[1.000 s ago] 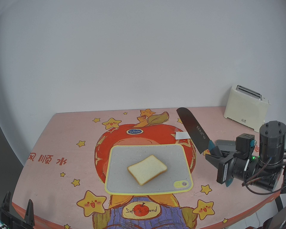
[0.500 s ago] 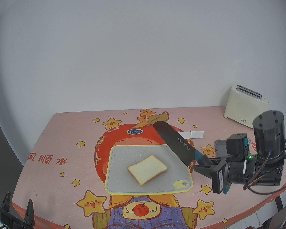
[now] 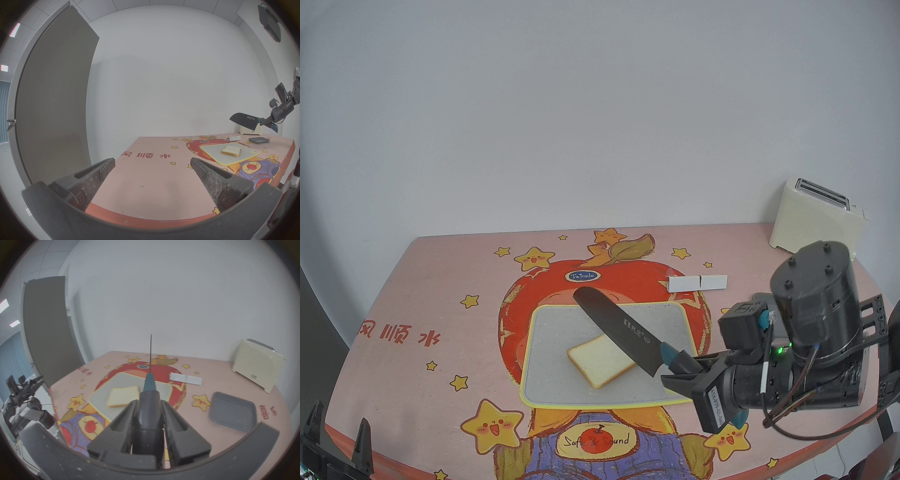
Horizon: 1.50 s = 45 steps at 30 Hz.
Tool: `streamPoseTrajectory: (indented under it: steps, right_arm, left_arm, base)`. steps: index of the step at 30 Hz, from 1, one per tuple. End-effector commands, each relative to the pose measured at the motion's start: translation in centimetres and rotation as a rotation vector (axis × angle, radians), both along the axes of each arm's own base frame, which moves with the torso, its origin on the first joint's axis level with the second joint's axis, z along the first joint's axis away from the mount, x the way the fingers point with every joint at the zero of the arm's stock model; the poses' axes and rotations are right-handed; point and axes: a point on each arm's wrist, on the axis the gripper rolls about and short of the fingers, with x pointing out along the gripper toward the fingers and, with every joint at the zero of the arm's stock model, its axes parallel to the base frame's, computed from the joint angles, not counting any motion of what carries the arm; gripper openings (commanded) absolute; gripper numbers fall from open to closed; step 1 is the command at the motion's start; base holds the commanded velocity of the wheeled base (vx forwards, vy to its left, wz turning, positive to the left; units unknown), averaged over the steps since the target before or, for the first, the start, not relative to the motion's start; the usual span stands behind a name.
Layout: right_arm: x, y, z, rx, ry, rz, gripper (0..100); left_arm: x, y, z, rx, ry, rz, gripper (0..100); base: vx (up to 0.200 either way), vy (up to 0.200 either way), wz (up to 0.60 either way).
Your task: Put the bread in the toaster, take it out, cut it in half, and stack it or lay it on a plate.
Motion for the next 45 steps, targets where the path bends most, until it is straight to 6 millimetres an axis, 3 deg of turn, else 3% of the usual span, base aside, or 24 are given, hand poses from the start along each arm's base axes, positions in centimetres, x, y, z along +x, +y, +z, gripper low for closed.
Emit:
streamPoseTrajectory:
  steps: [1,7,10,11,12,14,19,20,21,22,28,33,38,41,45]
  right_arm:
    - [0.1,0.5,-0.7,-0.022,0.016,0.007,0]
    - [0.1,0.4,-0.7,-0.03,0.015,-0.001,0]
    - [0.0,0.4,-0.8,-0.03,0.018,-0.003,0]
    - [0.0,0.3,-1.0,-0.031,0.023,-0.007,0]
    - [0.0,0.3,-1.0,-0.03,0.024,-0.01,0]
    - [0.1,0.3,-1.1,-0.031,0.025,-0.01,0]
    - [-0.1,0.2,-1.4,-0.042,0.038,-0.007,0]
    - [-0.1,0.2,-1.4,-0.042,0.038,-0.007,0]
    - [-0.1,0.1,-1.6,-0.046,0.047,-0.011,0]
    - [-0.1,0.1,-1.6,-0.043,0.051,-0.017,0]
    - [-0.1,0.1,-1.6,-0.032,0.062,-0.028,0]
    - [0.0,0.2,-1.7,-0.036,0.061,-0.033,0]
    - [0.0,0.2,-1.7,-0.035,0.059,-0.034,0]
    - [0.1,0.3,-1.5,-0.03,0.053,-0.036,0]
    - [0.0,0.3,-1.6,-0.036,0.056,-0.034,0]
  left_arm:
    - [0.0,0.0,-0.5,-0.001,0.0,-0.001,100]
    - [0.0,0.0,-0.3,-0.008,-0.022,0.004,100]
    - [-0.1,0.0,1.0,-0.017,-0.146,-0.002,100]
    - [-0.5,0.0,2.7,-0.02,-0.319,-0.008,100]
    - [-0.6,0.0,3.1,-0.018,-0.351,-0.022,100]
    - [-0.7,-0.1,3.7,-0.011,-0.357,-0.061,100]
    - [1.1,-0.5,9.8,0.021,-0.296,-0.239,100]
    - [1.1,-0.5,9.8,0.021,-0.296,-0.239,100]
    - [2.8,-0.6,11.8,0.029,-0.248,-0.297,100]
    - [3.8,-0.7,12.6,0.027,-0.218,-0.331,100]
    - [8.1,-2.8,14.4,0.01,-0.093,-0.593,100]
    - [10.5,-5.4,13.9,0.02,-0.006,-0.758,100]
    - [13.0,-7.1,14.2,0.048,0.008,-0.78,100]
    - [16.0,-8.9,14.8,0.071,-0.004,-0.814,100]
    - [17.8,-9.9,13.7,0.08,-0.07,-0.84,100]
  base:
    - [0.0,0.0,0.0]
    - [0.0,0.0,0.0]
    - [0.0,0.0,0.0]
    - [0.0,0.0,0.0]
    - [0.0,0.0,0.0]
    - [0.0,0.0,0.0]
    - [0.0,0.0,0.0]
    - [0.0,0.0,0.0]
    - [0.0,0.0,0.0]
    - [0.0,0.0,0.0]
    - [0.0,0.0,0.0]
    - [0.0,0.0,0.0]
    - [0.0,0.0,0.0]
    - [0.0,0.0,0.0]
    - [0.0,0.0,0.0]
